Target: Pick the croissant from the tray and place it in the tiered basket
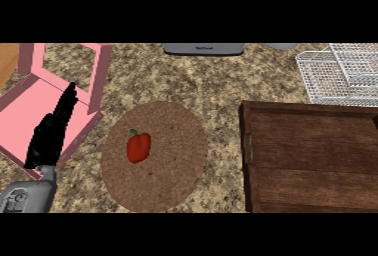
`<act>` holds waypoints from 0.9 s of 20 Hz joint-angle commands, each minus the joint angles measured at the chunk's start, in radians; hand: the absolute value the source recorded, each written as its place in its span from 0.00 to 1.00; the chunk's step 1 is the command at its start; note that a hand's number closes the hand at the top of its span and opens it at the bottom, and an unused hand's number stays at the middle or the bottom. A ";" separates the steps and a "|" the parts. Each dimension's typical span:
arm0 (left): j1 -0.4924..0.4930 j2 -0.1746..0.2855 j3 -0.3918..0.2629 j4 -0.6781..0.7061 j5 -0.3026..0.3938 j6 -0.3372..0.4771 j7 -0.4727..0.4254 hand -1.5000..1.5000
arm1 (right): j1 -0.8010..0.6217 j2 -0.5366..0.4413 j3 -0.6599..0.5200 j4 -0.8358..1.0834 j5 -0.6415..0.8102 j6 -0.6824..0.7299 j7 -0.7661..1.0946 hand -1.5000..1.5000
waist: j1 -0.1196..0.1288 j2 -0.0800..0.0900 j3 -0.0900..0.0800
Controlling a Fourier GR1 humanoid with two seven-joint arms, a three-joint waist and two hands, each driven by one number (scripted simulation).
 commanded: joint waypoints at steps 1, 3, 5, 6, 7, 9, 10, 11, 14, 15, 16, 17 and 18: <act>0.016 0.016 0.023 0.006 0.005 -0.022 -0.033 0.50 | -0.045 -0.037 -0.008 0.172 0.031 -0.073 -0.100 1.00 | 0.001 0.000 0.000; -0.029 -0.011 0.015 0.045 -0.010 0.004 -0.008 0.50 | -0.046 -0.091 -0.037 0.233 -0.004 -0.055 -0.206 1.00 | -0.003 0.001 0.000; -0.017 -0.008 0.014 0.048 -0.021 -0.001 -0.042 0.50 | -0.114 -0.070 -0.025 0.298 0.004 -0.040 -0.206 1.00 | 0.001 0.001 0.000; -0.061 -0.002 0.038 0.107 -0.001 -0.009 -0.052 0.50 | -0.102 -0.129 -0.050 0.324 -0.022 -0.014 -0.284 1.00 | -0.004 0.003 0.000; -0.029 -0.039 -0.012 0.026 -0.029 0.015 0.007 0.50 | -0.051 -0.083 -0.057 0.371 -0.022 -0.095 -0.303 1.00 | 0.005 0.003 0.001; -0.041 0.012 0.043 0.068 -0.001 -0.023 -0.036 0.50 | -0.102 -0.076 -0.076 0.408 -0.043 -0.056 -0.292 1.00 | 0.002 0.002 0.000; -0.008 -0.024 0.016 0.046 -0.009 -0.008 -0.039 0.50 | -0.147 -0.100 -0.074 0.461 -0.035 -0.031 -0.308 1.00 | 0.010 0.003 0.000; -0.024 0.009 0.028 0.002 0.001 -0.033 0.023 0.50 | -0.118 -0.056 -0.072 0.464 -0.035 -0.067 -0.298 1.00 | 0.009 0.001 0.001; -0.027 -0.009 0.025 0.052 -0.023 -0.011 -0.032 0.50 | -0.091 -0.091 -0.098 0.540 -0.052 -0.076 -0.383 1.00 | 0.004 0.003 0.001; -0.004 -0.023 0.002 0.014 -0.037 0.000 -0.016 0.50 | -0.093 -0.105 -0.101 0.575 -0.062 -0.023 -0.403 1.00 | 0.011 0.005 0.001; -0.013 0.013 0.042 0.030 0.005 -0.041 -0.024 0.50 | -0.063 -0.083 -0.150 0.571 -0.112 -0.003 -0.347 1.00 | 0.000 0.001 0.001; -0.011 -0.001 0.021 0.001 -0.013 -0.024 0.005 0.50 | -0.079 -0.076 -0.211 0.591 -0.169 0.028 -0.289 1.00 | 0.000 -0.001 0.002; 0.000 0.005 0.017 -0.038 0.005 -0.050 0.017 0.50 | -0.157 -0.119 -0.190 0.624 -0.138 0.071 -0.263 0.00 | 0.021 0.003 0.001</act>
